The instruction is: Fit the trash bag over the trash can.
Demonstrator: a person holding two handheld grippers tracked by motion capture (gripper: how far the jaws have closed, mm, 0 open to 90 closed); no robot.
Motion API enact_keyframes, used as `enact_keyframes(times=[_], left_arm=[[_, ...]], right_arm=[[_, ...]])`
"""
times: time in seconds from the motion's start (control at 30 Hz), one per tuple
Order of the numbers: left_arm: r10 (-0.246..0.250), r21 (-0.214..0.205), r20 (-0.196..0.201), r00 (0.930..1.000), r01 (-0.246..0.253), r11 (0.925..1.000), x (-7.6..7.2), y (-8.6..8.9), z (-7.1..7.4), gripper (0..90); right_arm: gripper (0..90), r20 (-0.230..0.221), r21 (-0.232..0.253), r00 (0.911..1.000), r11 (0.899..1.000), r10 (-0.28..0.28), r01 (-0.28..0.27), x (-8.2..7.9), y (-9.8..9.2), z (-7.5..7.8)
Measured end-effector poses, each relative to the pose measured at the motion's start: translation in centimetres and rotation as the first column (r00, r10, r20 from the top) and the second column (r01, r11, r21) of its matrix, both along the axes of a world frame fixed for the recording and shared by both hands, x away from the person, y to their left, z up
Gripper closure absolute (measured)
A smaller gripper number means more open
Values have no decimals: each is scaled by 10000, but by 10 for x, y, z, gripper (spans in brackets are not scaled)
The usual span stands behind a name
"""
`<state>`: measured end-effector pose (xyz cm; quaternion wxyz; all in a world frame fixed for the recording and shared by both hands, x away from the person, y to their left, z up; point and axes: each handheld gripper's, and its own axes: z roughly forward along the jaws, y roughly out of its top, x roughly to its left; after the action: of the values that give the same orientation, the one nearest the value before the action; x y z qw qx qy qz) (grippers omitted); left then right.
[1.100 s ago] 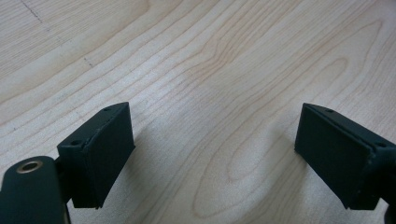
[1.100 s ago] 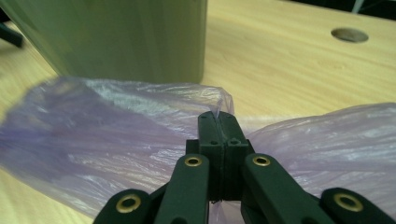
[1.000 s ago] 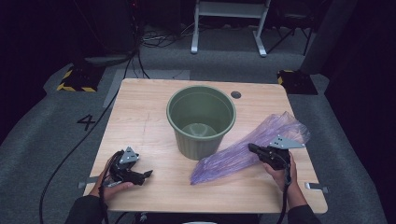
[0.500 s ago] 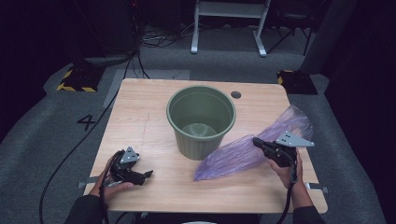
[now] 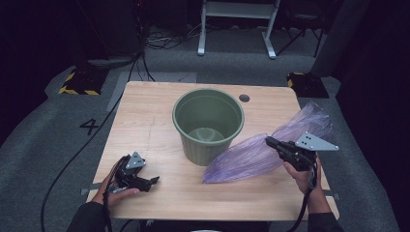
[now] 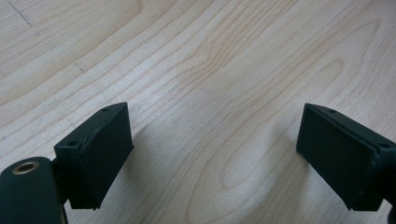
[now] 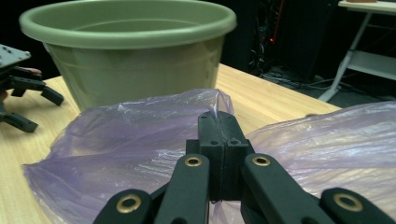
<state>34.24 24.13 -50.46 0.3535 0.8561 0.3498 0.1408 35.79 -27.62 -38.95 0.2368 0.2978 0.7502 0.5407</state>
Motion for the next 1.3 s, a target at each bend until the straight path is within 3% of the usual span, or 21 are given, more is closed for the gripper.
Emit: enact_keyframes(times=[0.1,0.3,0.47,0.53,0.63,0.77,0.87,1.13,1.3], left_arm=[[-108,21,38,9999,108,9999,0,-1,0,101],[-183,-18,13,9998,183,9998,1,-2,0,101],[-252,46,-49,9997,253,9997,1,-3,1,107],[-244,37,-40,9997,244,9997,1,-5,2,150],[-429,120,-111,9990,430,9990,1,-10,3,161],[-817,64,129,9966,816,9966,-3,-16,7,163],[-921,-365,410,9949,936,9949,-6,-17,14,170],[-1167,-902,1037,9877,1262,9879,-15,-19,33,184],[-1407,-1298,1622,9767,1625,9781,-24,-22,54,175]], right_arm=[[900,-45,308,9992,9987,407,-405,-3,5,6],[900,560,-99,9947,9962,864,-860,-13,23,24],[900,635,481,9873,9877,1453,-1485,-17,30,33],[900,771,609,9835,9838,1638,-1687,-20,33,37],[900,989,607,9819,9839,1618,-1682,-23,35,42],[900,1242,795,9832,9863,1340,-1445,-19,34,50],[900,1365,1027,9838,9860,1165,-1311,-16,32,56],[900,1670,1305,9839,9877,633,-857,-9,25,72],[900,1687,1473,9851,9873,337,-590,-5,19,79]])
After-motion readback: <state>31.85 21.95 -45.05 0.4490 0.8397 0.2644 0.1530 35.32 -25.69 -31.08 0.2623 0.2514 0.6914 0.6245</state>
